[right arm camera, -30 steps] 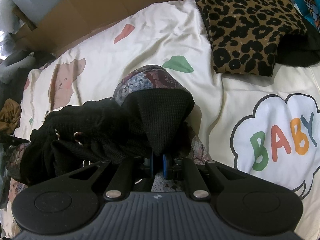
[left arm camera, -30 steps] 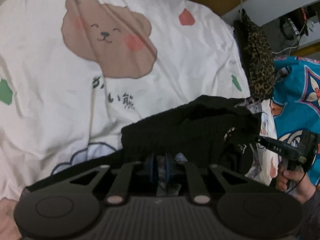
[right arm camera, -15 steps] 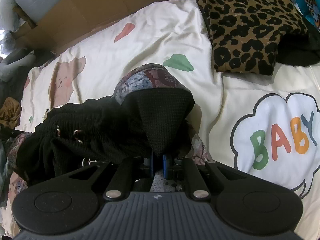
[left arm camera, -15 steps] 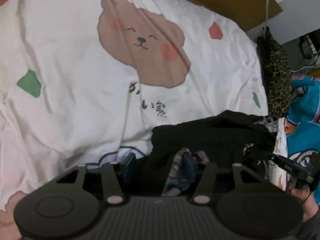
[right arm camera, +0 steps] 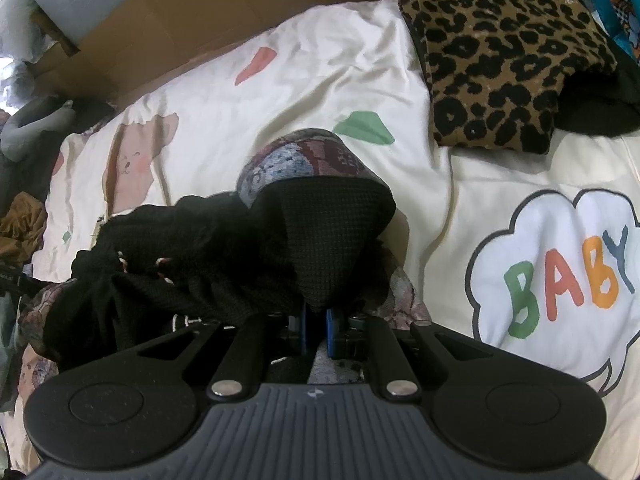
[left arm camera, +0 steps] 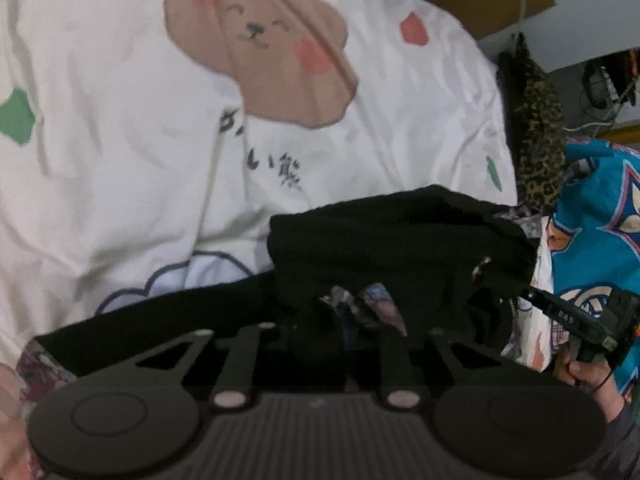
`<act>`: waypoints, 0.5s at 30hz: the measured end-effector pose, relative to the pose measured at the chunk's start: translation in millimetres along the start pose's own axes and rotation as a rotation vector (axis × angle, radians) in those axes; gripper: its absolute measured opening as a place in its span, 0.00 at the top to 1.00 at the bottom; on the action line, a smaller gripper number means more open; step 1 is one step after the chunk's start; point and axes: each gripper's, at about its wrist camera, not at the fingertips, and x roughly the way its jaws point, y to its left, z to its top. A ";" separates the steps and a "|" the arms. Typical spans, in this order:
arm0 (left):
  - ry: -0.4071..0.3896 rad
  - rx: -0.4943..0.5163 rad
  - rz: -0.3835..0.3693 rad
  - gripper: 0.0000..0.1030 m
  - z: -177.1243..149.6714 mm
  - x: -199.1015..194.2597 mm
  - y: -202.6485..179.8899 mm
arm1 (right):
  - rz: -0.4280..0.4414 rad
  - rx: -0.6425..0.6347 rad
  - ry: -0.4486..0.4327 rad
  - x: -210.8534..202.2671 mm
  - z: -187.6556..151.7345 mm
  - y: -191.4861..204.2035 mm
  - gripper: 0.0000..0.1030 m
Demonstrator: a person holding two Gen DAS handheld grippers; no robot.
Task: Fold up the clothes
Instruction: 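Lift the folded garment with both grippers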
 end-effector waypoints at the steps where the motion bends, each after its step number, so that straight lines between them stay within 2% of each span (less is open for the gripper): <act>1: -0.017 0.004 -0.004 0.86 -0.2 -5.5 -0.6 | 0.005 0.004 -0.004 -1.5 1.0 1.2 0.93; 7: -0.149 0.037 -0.018 0.88 5.0 -50.5 0.1 | 0.079 -0.001 -0.017 -11.9 8.2 20.1 0.94; 15: -0.296 -0.003 -0.001 0.89 12.6 -98.7 21.4 | 0.198 -0.091 0.027 -6.7 -2.9 83.3 0.94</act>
